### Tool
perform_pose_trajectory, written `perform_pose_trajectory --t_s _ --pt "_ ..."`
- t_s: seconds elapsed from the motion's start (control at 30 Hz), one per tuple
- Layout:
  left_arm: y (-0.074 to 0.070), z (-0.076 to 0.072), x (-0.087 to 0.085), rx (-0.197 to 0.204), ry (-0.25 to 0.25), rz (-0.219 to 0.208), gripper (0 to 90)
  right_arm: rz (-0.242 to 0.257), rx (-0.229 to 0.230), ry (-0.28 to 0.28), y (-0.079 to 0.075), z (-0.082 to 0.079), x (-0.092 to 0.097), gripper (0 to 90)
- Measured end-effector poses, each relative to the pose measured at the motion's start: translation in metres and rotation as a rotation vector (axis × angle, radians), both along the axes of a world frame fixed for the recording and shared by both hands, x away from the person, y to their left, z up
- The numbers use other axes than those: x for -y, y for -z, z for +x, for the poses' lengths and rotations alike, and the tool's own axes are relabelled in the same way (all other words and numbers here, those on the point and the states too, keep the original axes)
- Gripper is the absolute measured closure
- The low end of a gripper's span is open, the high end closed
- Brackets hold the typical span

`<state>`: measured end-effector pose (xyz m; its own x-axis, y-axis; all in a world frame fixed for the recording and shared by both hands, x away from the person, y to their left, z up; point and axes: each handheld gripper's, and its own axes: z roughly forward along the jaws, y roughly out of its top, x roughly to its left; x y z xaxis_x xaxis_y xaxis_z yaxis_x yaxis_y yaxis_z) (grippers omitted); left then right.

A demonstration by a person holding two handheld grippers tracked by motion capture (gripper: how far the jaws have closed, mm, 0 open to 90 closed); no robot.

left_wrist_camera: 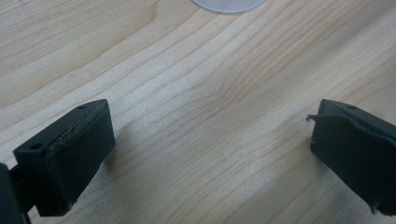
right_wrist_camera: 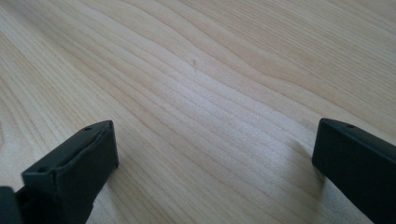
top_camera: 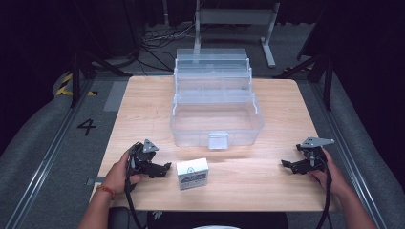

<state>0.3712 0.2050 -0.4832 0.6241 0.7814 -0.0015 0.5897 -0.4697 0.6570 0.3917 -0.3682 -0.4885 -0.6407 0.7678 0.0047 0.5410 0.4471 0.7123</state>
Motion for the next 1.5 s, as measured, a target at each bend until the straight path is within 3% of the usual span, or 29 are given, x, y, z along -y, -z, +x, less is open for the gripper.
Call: perform_pose_trajectory --t_s 0.17,0.37,0.5,0.6,0.63,0.7,0.8,1.07,1.27,1.5 --pt "0.0 0.006 -0.004 -0.001 0.055 -0.003 0.2 -0.001 0.001 -0.001 0.0 -0.001 0.0 0.5" --pt "0.0 0.009 -0.006 -0.008 0.088 -0.009 0.5 -0.004 0.004 -0.047 0.0 -0.002 -0.001 0.5" --pt "0.0 0.011 -0.011 -0.007 0.145 -0.004 0.6 -0.007 0.001 -0.063 -0.001 -0.002 0.0 1.5" --pt "-0.002 0.013 -0.015 -0.026 0.202 0.014 0.6 -0.01 0.0 -0.073 -0.002 -0.002 0.001 5.5" --pt "-0.003 0.013 -0.016 -0.029 0.207 0.019 0.6 -0.011 -0.005 -0.078 -0.004 -0.004 0.0 11.2" --pt "-0.003 0.013 -0.016 -0.037 0.207 0.019 0.6 -0.013 0.001 -0.1 -0.006 -0.007 -0.001 17.9" --pt "-0.004 0.012 -0.014 -0.04 0.197 0.028 0.9 -0.038 0.006 -0.113 -0.009 -0.009 -0.005 18.8" --pt "-0.004 0.011 -0.016 -0.035 0.215 0.02 2.6 -0.015 0.041 -0.197 -0.026 -0.019 -0.024 23.5" --pt "-0.004 0.012 -0.015 -0.042 0.22 0.019 2.6 -0.049 0.058 -0.241 -0.033 -0.024 -0.036 26.1" --pt "-0.004 0.012 -0.016 -0.043 0.222 0.019 2.9 -0.015 0.092 -0.295 -0.05 -0.034 -0.048 26.9"
